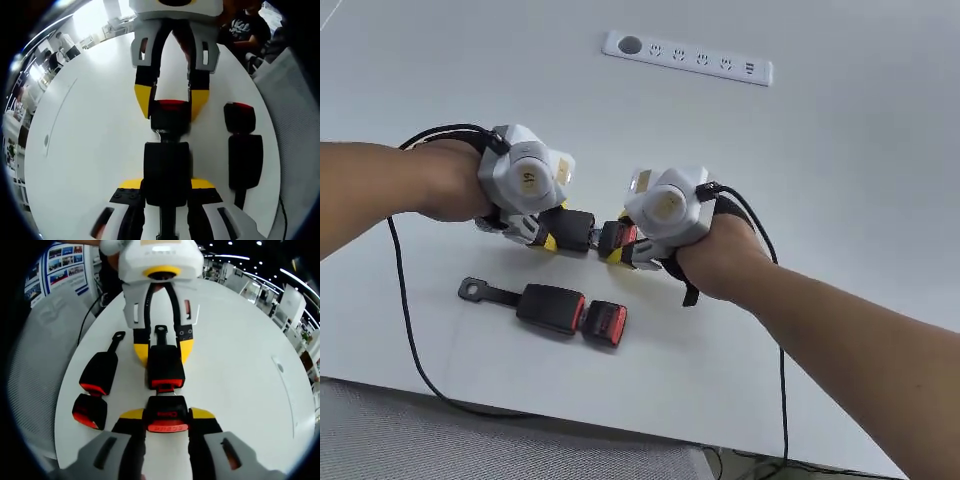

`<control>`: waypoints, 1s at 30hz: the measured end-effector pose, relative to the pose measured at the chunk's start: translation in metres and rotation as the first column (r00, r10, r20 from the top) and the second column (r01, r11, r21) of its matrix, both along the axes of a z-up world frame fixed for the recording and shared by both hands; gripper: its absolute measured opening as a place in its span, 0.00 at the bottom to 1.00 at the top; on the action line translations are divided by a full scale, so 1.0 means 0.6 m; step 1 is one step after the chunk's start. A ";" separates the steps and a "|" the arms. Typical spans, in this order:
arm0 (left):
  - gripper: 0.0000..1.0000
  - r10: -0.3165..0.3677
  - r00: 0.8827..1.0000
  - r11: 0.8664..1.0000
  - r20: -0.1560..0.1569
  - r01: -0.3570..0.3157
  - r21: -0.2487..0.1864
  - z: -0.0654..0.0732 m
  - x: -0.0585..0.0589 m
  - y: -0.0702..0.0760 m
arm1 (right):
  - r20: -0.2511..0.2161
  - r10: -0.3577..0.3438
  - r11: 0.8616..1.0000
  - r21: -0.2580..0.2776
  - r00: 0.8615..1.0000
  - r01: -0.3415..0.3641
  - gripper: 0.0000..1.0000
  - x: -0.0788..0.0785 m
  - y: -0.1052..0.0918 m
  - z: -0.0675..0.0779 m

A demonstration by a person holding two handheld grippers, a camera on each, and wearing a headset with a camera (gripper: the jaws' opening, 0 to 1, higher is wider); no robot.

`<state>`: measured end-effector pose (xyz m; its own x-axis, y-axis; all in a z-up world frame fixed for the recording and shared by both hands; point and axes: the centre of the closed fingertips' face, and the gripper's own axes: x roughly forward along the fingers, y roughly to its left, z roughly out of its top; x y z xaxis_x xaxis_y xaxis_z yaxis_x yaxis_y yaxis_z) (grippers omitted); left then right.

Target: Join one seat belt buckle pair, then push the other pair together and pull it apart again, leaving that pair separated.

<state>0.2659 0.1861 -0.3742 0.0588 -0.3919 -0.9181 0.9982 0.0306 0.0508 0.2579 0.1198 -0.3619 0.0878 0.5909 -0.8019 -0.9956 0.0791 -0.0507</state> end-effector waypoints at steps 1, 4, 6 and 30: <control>0.33 -0.001 1.000 1.000 -0.001 0.001 0.000 0.000 0.000 0.000 | 0.000 0.000 1.000 -0.005 1.000 0.000 0.31 0.000 -0.005 -0.001; 0.33 -0.006 1.000 1.000 0.003 0.006 -0.004 0.000 -0.001 0.000 | -0.017 -0.012 1.000 0.020 1.000 0.012 0.31 -0.003 -0.010 -0.003; 0.33 0.000 1.000 1.000 0.010 0.000 0.000 0.002 -0.002 0.000 | 0.003 -0.003 1.000 0.011 1.000 0.003 0.31 -0.007 -0.011 -0.003; 0.34 0.000 1.000 0.999 0.023 -0.001 0.043 0.020 -0.019 -0.010 | 0.040 -0.105 0.978 -0.175 0.994 0.111 0.34 -0.035 -0.276 -0.013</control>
